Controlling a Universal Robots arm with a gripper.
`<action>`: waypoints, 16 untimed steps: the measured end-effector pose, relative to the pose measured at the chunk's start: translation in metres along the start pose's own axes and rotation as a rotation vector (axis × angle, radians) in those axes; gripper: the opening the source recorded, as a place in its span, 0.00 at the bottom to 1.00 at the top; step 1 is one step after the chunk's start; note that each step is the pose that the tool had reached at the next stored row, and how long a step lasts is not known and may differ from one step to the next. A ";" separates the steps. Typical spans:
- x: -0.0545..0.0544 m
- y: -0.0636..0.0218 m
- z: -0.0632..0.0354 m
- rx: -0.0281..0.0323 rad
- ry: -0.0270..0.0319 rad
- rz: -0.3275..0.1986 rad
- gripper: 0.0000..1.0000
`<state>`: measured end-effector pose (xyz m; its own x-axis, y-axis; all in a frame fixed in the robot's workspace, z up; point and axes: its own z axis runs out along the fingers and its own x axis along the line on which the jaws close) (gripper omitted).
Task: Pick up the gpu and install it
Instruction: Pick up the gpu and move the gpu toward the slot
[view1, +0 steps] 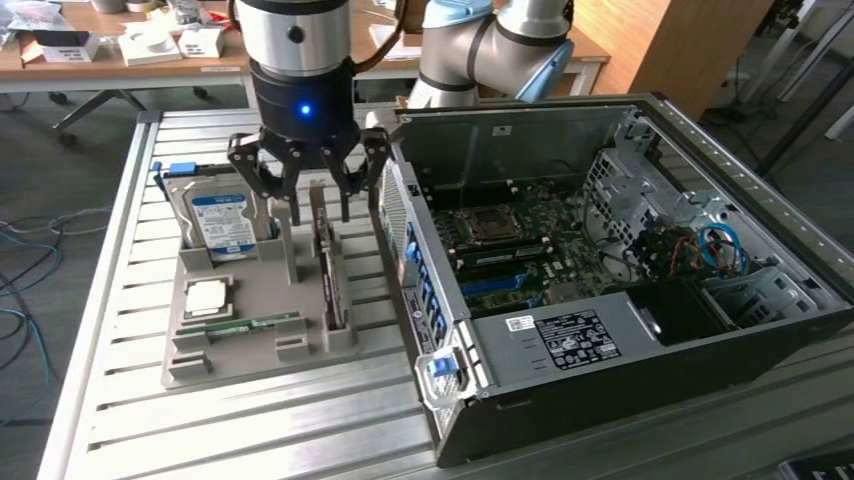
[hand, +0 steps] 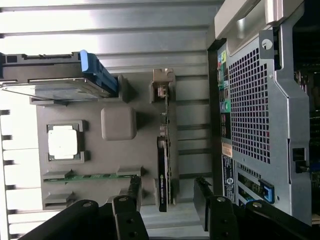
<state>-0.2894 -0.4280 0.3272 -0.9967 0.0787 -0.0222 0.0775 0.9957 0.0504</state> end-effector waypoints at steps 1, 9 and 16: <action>0.000 -0.0001 0.0017 -0.0002 0.0001 0.000 0.55; 0.000 -0.0090 0.0021 -0.0006 0.0001 0.000 0.55; 0.000 -0.0107 0.0117 -0.0008 0.0002 0.000 0.55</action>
<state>-0.2900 -0.4381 0.3150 -0.9967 0.0787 -0.0220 0.0774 0.9957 0.0512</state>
